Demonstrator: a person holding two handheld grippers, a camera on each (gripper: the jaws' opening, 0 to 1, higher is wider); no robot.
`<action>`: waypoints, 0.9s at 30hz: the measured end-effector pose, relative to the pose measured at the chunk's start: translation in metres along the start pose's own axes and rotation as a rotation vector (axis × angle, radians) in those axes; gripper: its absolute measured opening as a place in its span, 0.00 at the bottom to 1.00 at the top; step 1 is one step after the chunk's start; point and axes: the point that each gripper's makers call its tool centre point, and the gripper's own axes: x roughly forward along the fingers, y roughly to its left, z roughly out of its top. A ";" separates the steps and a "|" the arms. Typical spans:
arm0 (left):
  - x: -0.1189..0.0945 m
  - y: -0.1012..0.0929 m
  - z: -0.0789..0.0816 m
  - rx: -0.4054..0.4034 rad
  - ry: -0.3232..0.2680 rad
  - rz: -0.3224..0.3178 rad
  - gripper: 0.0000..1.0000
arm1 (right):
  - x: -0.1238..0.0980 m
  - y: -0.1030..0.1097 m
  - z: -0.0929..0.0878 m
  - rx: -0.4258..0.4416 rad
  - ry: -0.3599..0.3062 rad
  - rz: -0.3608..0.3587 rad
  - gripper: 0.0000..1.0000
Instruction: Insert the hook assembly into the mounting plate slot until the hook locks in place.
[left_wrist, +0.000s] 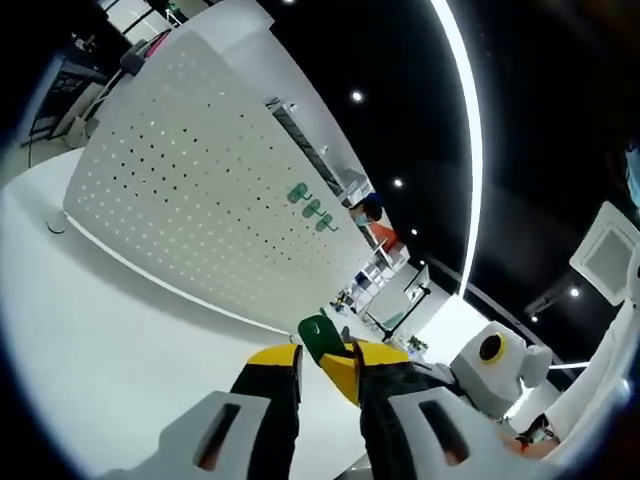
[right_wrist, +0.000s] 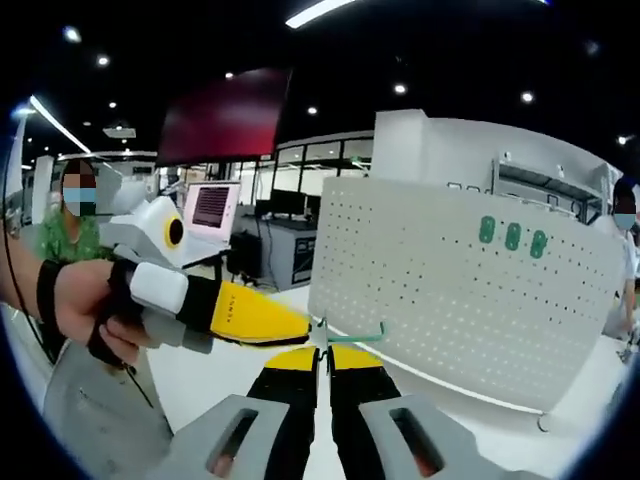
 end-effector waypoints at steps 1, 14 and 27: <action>0.000 0.000 0.000 0.001 -0.002 0.002 0.21 | 0.000 0.000 0.000 -0.013 -0.002 -0.003 0.02; 0.003 -0.004 0.003 -0.107 -0.035 -0.018 0.18 | 0.000 0.007 0.003 -0.200 0.024 -0.044 0.02; 0.001 0.004 0.007 -0.189 -0.068 0.006 0.14 | 0.002 0.013 0.009 -0.605 0.075 -0.100 0.02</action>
